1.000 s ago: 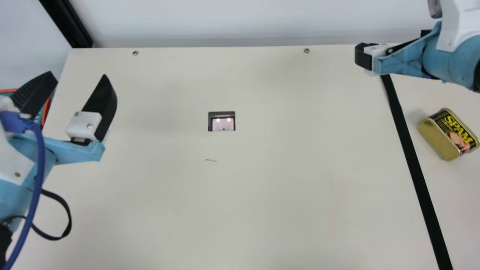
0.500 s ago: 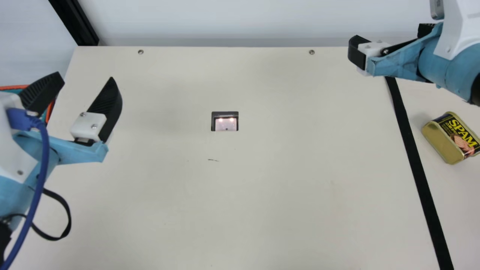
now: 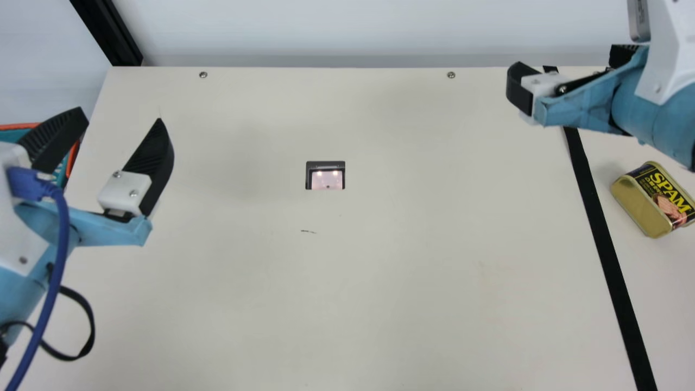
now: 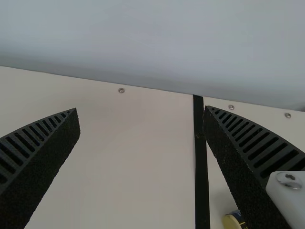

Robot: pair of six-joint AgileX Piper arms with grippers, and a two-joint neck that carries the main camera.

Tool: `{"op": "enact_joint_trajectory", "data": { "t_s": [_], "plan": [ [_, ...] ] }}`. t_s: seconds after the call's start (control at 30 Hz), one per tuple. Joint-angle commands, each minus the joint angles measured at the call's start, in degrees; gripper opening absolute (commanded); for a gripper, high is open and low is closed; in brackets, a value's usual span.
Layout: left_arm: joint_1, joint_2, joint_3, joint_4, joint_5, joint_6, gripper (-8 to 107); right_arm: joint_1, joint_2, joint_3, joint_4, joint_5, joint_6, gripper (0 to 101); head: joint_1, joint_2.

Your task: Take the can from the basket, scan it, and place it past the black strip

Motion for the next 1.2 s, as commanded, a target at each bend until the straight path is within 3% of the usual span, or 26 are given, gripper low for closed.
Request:
{"op": "enact_joint_trajectory", "data": {
  "t_s": [0.0, 0.27, 0.63, 1.17],
  "plan": [
    [0.2, -2.7, 1.1, 0.2, 1.0, 0.2, 90, 0.1, -2.5, 2.1, -0.1, -0.1, 0.1, 101, -2.0, 0.5],
    [1.3, -11.5, 4.1, 0.4, 6.2, -0.4, 90, 0.5, -10.3, 8.4, 0.4, -0.2, -0.5, 101, -2.0, 0.5],
    [4.0, -20.4, 4.5, 0.7, 16.6, -3.1, 90, 2.5, -19.2, 14.8, 1.1, 0.5, -0.9, 101, -2.0, 0.5],
    [6.5, -32.7, 6.5, 6.6, 32.5, -8.4, 90, 4.6, -31.4, 25.6, 0.0, -1.0, 0.9, 101, -2.0, 0.5]
  ]
}}
